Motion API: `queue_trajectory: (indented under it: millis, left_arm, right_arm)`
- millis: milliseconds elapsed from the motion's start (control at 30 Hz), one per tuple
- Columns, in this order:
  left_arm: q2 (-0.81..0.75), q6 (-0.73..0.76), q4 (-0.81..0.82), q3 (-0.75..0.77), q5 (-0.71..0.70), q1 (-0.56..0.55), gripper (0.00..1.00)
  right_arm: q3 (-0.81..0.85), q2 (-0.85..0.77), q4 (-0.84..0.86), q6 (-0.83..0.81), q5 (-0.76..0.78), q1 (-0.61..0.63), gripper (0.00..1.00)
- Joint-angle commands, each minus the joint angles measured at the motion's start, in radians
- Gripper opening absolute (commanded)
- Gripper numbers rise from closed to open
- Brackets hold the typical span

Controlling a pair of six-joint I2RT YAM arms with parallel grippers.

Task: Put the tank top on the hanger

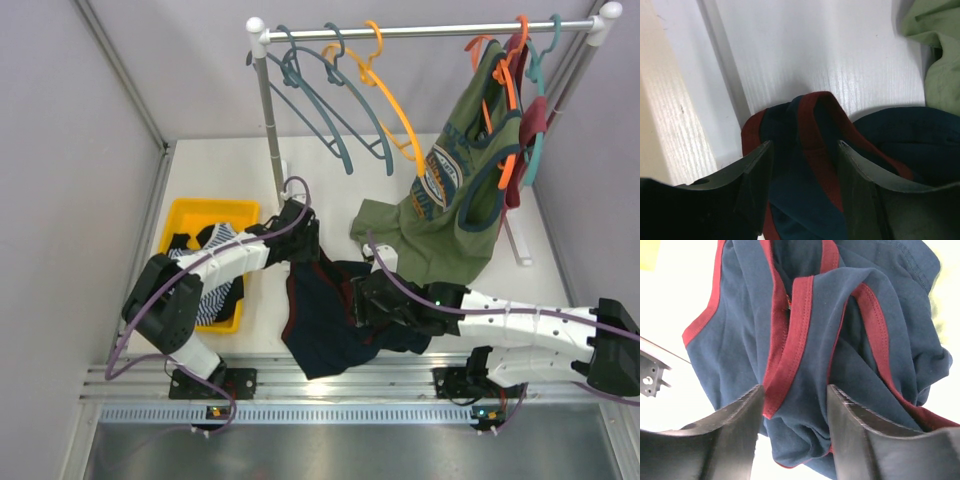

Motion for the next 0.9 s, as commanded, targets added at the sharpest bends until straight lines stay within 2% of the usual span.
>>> queue_trajectory:
  millis: [0, 67, 100, 167, 200, 300, 333, 433, 700, 867]
  left_arm:
    - [0.005, 0.028, 0.11, 0.004, 0.04, 0.005, 0.57]
    - [0.011, 0.031, 0.125, -0.008, 0.05, 0.005, 0.54]
    - [0.015, 0.031, 0.13, -0.01, 0.05, 0.003, 0.49]
    - [0.016, 0.033, 0.139, -0.023, 0.053, 0.005, 0.37]
    - [0.012, 0.031, 0.14, -0.026, 0.053, 0.003, 0.23]
    - [-0.013, 0.033, 0.13, -0.031, 0.047, 0.003, 0.04]
    - [-0.026, 0.034, 0.125, -0.033, 0.042, 0.003, 0.0]
    - [-0.082, 0.047, 0.07, -0.019, 0.013, 0.003, 0.0]
    - [-0.332, 0.066, -0.143, 0.098, -0.125, 0.005, 0.0]
    - [-0.481, 0.096, -0.254, 0.237, -0.19, 0.003, 0.0]
  right_arm:
    - [0.0, -0.003, 0.036, 0.011, 0.001, 0.009, 0.51]
    - [0.0, -0.005, 0.033, 0.011, 0.004, 0.009, 0.42]
    - [0.0, -0.005, 0.033, 0.013, 0.004, 0.009, 0.38]
    - [0.004, -0.006, 0.03, 0.013, 0.008, 0.009, 0.29]
    - [0.005, -0.005, 0.03, 0.011, 0.007, 0.009, 0.26]
    - [0.01, -0.012, 0.021, 0.01, 0.015, 0.009, 0.13]
    - [0.01, -0.012, 0.016, 0.01, 0.018, 0.011, 0.1]
    - [0.031, -0.026, -0.008, 0.004, 0.028, 0.009, 0.0]
    - [0.172, -0.107, -0.131, -0.033, 0.105, 0.009, 0.0]
    - [0.377, -0.126, -0.229, -0.094, 0.16, 0.009, 0.0]
